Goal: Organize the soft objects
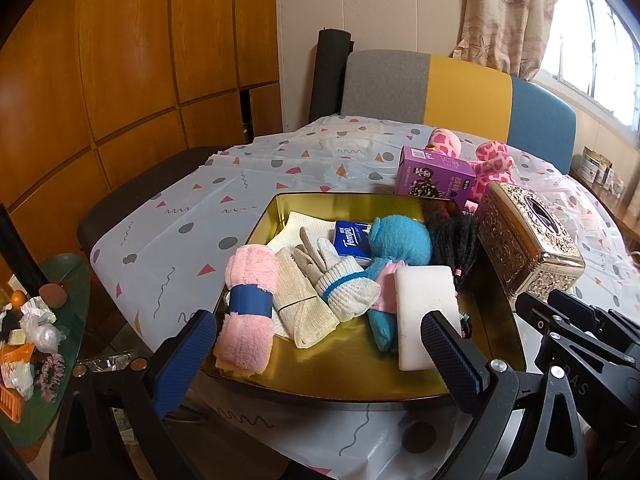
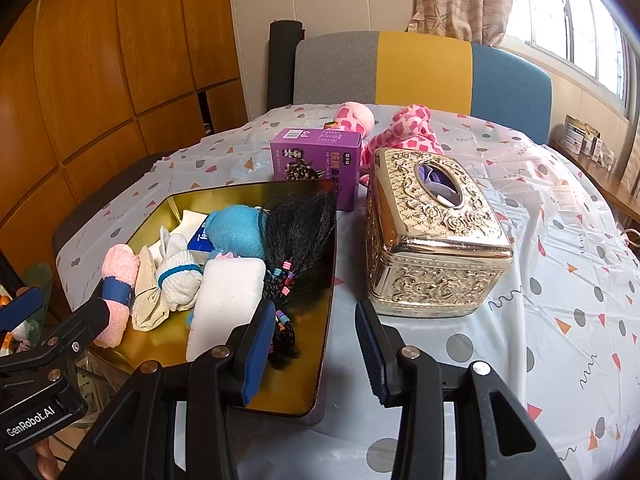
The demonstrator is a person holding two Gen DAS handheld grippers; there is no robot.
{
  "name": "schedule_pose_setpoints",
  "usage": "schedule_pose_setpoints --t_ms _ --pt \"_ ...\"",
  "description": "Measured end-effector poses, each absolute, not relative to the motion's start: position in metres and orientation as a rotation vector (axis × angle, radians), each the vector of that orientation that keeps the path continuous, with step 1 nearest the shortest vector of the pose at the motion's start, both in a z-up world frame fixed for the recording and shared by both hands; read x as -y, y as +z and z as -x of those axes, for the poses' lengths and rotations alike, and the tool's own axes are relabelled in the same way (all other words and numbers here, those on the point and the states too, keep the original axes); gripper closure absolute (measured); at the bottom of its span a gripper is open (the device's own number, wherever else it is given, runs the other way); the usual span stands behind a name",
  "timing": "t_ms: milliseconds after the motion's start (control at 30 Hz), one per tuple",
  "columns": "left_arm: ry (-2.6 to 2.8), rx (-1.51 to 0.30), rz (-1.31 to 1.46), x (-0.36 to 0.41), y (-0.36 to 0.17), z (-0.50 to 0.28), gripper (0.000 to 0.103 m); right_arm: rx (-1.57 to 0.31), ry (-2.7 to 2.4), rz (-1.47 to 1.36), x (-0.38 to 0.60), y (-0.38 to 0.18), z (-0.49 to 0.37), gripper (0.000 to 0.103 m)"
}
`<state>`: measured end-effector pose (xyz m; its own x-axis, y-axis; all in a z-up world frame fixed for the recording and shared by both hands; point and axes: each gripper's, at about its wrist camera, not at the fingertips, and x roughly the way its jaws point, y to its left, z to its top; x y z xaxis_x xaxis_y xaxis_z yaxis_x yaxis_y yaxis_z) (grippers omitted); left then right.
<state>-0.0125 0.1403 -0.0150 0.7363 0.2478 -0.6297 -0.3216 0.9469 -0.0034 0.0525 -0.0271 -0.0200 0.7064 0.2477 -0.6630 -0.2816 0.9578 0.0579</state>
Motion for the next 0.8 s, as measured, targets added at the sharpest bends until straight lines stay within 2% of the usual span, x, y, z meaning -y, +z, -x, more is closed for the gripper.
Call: schedule_pose_setpoints --t_ms 800 --pt "0.307 -0.685 0.111 -0.1394 -0.0155 0.0114 0.000 -0.737 0.289 0.043 0.0300 -0.0232 -0.0536 0.061"
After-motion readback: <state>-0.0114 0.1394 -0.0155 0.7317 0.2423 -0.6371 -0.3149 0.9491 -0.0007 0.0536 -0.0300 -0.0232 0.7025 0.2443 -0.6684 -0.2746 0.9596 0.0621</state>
